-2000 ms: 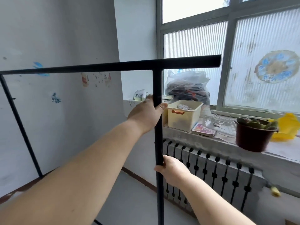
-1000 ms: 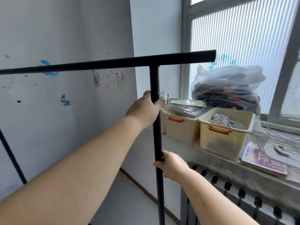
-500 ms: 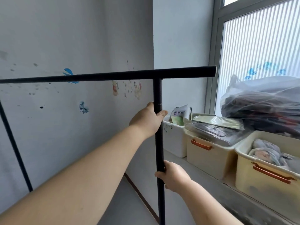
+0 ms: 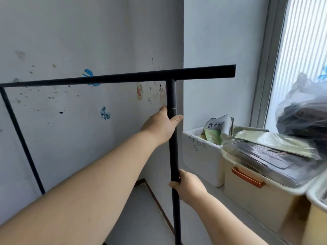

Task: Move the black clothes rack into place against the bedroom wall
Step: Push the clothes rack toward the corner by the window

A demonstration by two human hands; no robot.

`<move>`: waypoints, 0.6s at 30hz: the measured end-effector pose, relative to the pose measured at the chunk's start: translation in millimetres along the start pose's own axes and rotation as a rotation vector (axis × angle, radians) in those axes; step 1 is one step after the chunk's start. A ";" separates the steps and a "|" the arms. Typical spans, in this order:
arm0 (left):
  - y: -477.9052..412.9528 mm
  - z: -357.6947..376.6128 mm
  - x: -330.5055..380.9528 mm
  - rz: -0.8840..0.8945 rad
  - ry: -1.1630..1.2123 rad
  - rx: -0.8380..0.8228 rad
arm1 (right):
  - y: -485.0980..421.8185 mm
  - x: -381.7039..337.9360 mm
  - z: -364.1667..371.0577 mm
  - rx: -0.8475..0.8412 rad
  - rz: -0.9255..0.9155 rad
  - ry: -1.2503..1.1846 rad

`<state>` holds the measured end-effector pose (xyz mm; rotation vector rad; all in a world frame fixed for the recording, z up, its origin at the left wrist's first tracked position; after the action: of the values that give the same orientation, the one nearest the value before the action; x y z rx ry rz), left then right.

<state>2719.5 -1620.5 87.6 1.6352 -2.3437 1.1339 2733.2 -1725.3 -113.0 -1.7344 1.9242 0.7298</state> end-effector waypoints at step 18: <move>-131.1 39.5 -87.1 0.050 -0.050 0.020 | -152.2 -39.4 15.3 0.013 0.046 0.027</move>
<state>2880.0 -1597.1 89.3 1.6392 -2.4252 1.1416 2888.5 -1696.4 -112.7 -1.7053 1.9881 0.7118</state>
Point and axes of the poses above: each hand's wrist, its own y-axis away from the middle knuckle, its own z-axis out of the palm, x = y × z, the point moved 9 cm from there along -y, towards the middle knuckle, and after that the axes turned 12 degrees about z, right-handed, at the moved point
